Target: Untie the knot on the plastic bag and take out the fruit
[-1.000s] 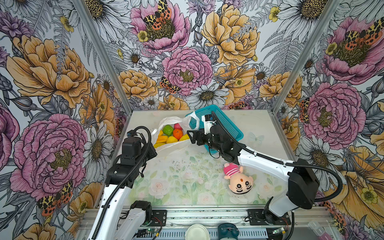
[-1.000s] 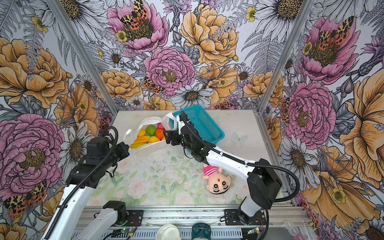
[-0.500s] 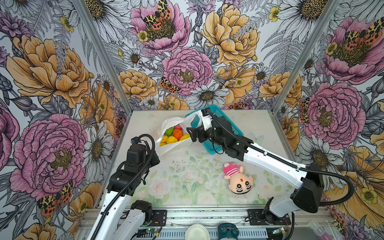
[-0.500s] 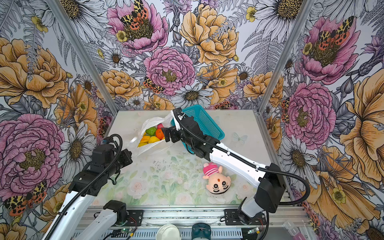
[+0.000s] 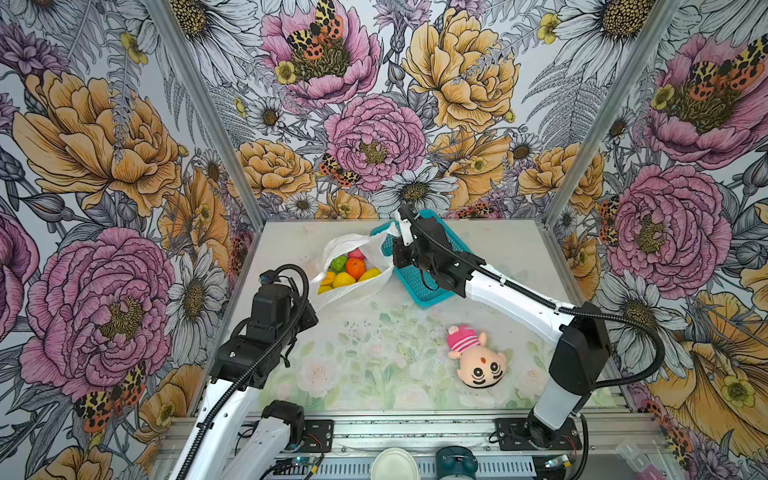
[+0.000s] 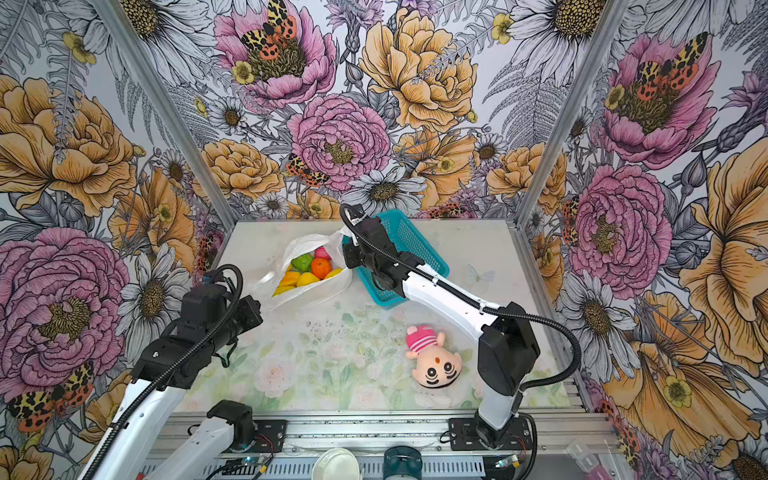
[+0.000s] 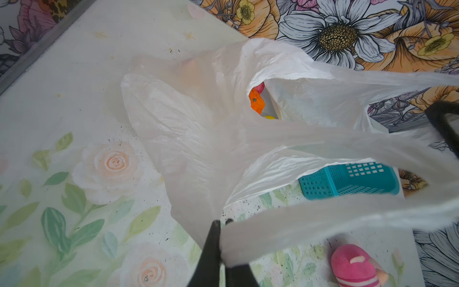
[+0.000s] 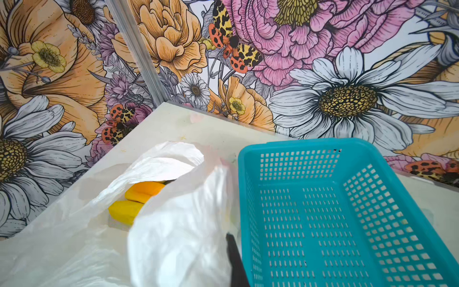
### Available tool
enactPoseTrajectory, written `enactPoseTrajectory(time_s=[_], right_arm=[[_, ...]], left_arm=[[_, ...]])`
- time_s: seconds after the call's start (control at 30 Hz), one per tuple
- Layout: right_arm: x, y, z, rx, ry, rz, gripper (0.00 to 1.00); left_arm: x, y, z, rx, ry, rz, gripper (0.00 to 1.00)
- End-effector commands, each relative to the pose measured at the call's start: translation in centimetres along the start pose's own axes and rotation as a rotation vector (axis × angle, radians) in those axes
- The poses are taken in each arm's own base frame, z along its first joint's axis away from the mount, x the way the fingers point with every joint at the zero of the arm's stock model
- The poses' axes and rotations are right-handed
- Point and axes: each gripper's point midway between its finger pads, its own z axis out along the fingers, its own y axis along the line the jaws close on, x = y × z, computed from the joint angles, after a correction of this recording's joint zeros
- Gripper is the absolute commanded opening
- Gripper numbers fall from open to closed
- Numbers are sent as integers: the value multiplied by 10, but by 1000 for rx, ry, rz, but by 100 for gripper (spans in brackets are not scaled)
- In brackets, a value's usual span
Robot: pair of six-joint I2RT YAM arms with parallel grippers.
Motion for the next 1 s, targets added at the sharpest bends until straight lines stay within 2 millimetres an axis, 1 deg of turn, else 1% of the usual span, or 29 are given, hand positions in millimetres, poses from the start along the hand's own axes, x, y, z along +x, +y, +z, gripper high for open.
enactPoseTrajectory(time_s=[0.0,0.03,0.1,0.13,0.2,0.23,0.3,0.33,0.37,0.4,0.43,0.5,0.57,0.6,0.63,0.7,0.73,0.8,0.83,0.87,0.9,0.97], right_arm=[[-21,8,-33,-5,-70,17,0],[-16,22,-41,-25,-69,9,0],[-10,30,-54,-39,-83,12,0],[-8,34,-60,-51,-96,19,0],[0,39,-67,-72,-104,42,0],[5,41,-70,-83,-107,57,0],[16,42,-73,-96,-108,80,0],[21,43,-74,-106,-108,92,0],[25,43,-75,-113,-108,105,0],[28,44,-76,-126,-111,113,0],[30,44,-76,-134,-112,118,0],[30,43,-78,-130,-111,120,0],[30,42,-80,-128,-113,122,0],[30,41,-82,-125,-115,127,0],[31,40,-83,-121,-117,130,0],[32,36,-84,-105,-118,134,0],[32,35,-83,-102,-118,134,0],[32,33,-81,-98,-114,137,0],[32,33,-80,-100,-112,136,0],[32,32,-78,-100,-109,140,0],[33,33,-77,-104,-106,141,0],[34,32,-73,-104,-96,147,0]], left_arm=[[-43,-13,-38,11,-106,43,34],[-57,-19,-53,23,-140,51,47],[-85,-32,-83,61,-212,59,66],[-98,-41,-98,89,-252,64,74],[-121,-55,-123,137,-318,73,84],[-134,-61,-134,151,-351,79,86],[-155,-75,-144,168,-385,97,87],[-165,-83,-141,171,-386,116,88],[-171,-91,-135,175,-374,136,88],[-178,-100,-123,179,-352,160,88],[-182,-110,-108,184,-321,185,88],[-182,-120,-71,162,-250,225,89],[-174,-122,-28,115,-169,257,92],[-167,-120,-3,75,-121,288,96],[-158,-117,23,43,-66,325,96],[-135,-109,68,-8,42,387,95],[-120,-105,90,-22,106,426,94],[-94,-101,121,-38,204,533,84],[-82,-97,132,-57,239,588,84],[-74,-93,137,-75,259,625,84],[-70,-89,140,-97,269,654,84],[-69,-89,135,-91,257,662,84]])
